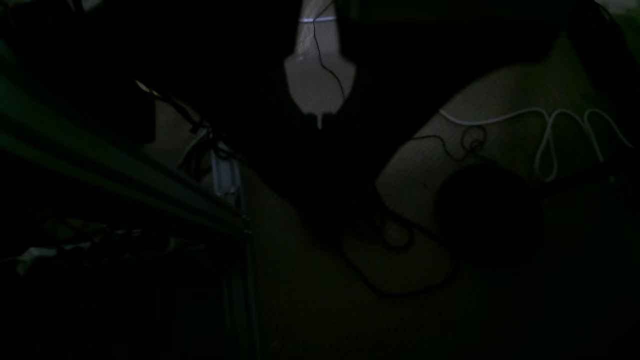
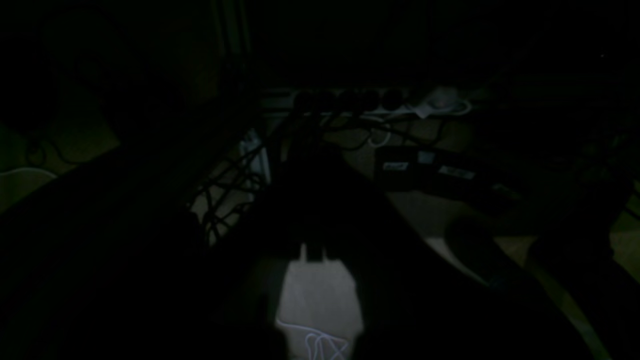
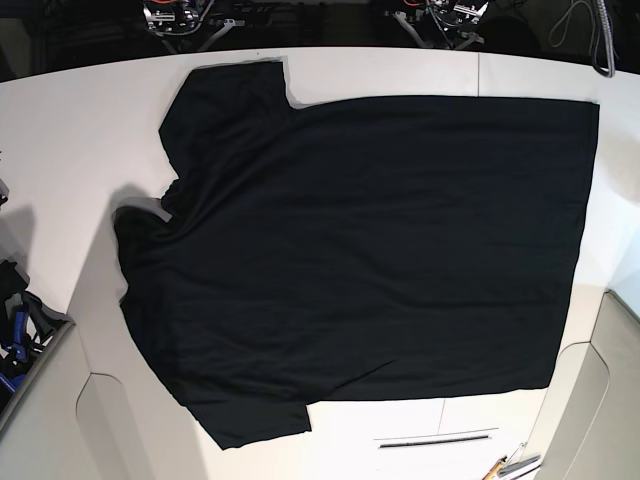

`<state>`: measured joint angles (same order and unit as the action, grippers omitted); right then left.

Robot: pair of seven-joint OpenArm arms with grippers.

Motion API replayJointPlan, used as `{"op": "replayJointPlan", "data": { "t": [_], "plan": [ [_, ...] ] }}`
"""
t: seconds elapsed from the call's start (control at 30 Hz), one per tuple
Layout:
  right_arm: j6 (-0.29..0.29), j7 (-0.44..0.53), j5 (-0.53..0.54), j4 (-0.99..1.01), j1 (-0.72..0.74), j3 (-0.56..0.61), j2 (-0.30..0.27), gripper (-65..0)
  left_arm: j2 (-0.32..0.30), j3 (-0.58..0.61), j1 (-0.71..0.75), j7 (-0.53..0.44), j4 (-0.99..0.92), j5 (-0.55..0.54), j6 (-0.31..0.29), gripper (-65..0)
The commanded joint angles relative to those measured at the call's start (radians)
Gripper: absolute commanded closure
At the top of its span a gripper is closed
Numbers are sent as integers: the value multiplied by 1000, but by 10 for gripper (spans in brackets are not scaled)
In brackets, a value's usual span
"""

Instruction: Fold the T-shirt properly

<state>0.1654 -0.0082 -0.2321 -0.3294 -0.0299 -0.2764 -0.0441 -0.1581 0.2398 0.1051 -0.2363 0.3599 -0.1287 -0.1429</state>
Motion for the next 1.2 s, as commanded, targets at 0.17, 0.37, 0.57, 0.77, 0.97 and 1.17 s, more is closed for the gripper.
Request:
{"op": "replayJointPlan", "data": {
  "t": [0.17, 0.37, 0.57, 0.77, 0.97, 1.17],
  "plan": [
    [6, 11, 4, -16, 4, 2, -6, 0, -9, -3, 1, -13, 7, -2, 0, 0],
    [6, 11, 4, -16, 4, 2, -6, 0, -10, -3, 1, 10, 7, -2, 0, 0],
    [7, 18, 4, -17, -27, 2, -8, 0, -27, -3, 27, 9, 7, -26, 0, 0],
    [7, 96, 4, -30, -89, 2, -14, 0, -61, -4, 62, 8, 22, -61, -1, 0],
    [6, 106, 4, -113, -166, 2, -14, 0, -92, -4, 120, 8, 114, -63, 0, 0],
    [7, 106, 5, -187, -213, 2, -14, 0, -97, -4, 155, 9, 172, -62, -1, 0]
  ]
}}
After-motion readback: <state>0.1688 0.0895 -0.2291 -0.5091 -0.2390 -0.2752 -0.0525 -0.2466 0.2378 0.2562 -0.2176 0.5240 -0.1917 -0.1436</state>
